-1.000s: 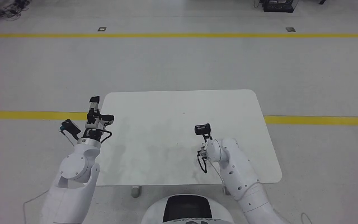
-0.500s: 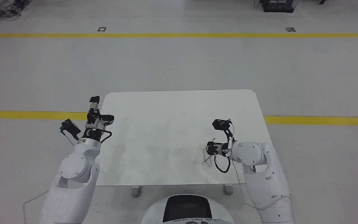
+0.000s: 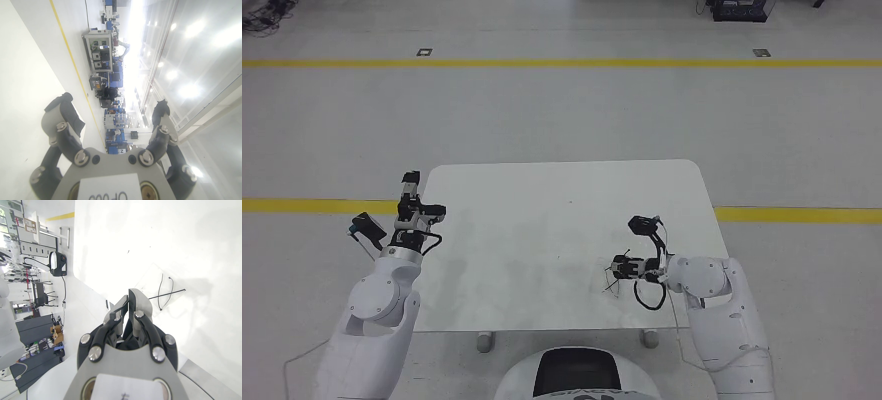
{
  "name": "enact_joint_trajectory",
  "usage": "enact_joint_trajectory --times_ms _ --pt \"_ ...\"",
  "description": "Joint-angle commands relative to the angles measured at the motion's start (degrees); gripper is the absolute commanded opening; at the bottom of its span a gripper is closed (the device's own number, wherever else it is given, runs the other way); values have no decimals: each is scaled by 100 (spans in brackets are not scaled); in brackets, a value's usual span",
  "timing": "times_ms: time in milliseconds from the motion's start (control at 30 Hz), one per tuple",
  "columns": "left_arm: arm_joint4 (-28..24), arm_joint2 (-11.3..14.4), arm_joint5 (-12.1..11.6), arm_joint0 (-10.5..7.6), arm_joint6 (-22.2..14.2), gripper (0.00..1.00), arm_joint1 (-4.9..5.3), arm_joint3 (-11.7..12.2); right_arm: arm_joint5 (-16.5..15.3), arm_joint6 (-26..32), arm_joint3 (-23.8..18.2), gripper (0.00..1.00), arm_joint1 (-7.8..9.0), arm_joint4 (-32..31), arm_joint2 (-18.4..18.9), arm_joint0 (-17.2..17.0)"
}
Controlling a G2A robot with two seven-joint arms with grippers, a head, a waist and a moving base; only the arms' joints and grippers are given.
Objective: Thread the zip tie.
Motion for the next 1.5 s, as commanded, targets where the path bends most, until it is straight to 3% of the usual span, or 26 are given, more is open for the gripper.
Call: enact_joint_trajectory --times_ms 0,167,367,467,767,1033,1300,1400,1467 --pt "0 0 0 0 0 100 0 0 -134 -355 -29 0 18 231 72 -103" --pt "0 0 0 0 0 100 0 0 -884 -230 69 0 114 1999 582 -364" --pt "0 0 0 0 0 100 0 0 -918 414 393 0 234 3754 753 -314" --pt "0 0 0 0 0 100 0 0 -918 978 769 0 277 4715 705 -164" --pt "0 0 0 0 0 100 0 0 -918 859 754 0 279 4734 680 -177" --pt "0 0 0 0 0 100 0 0 -918 569 331 0 383 4759 563 -234" --pt "0 0 0 0 0 100 0 0 -918 498 327 0 388 4883 567 -233" --pt "-237 158 78 -56 -221 100 -23 41 -906 314 290 0 403 4738 503 -264" --pt "-368 423 58 -189 -478 100 -51 38 -918 244 237 0 431 4718 472 -291"
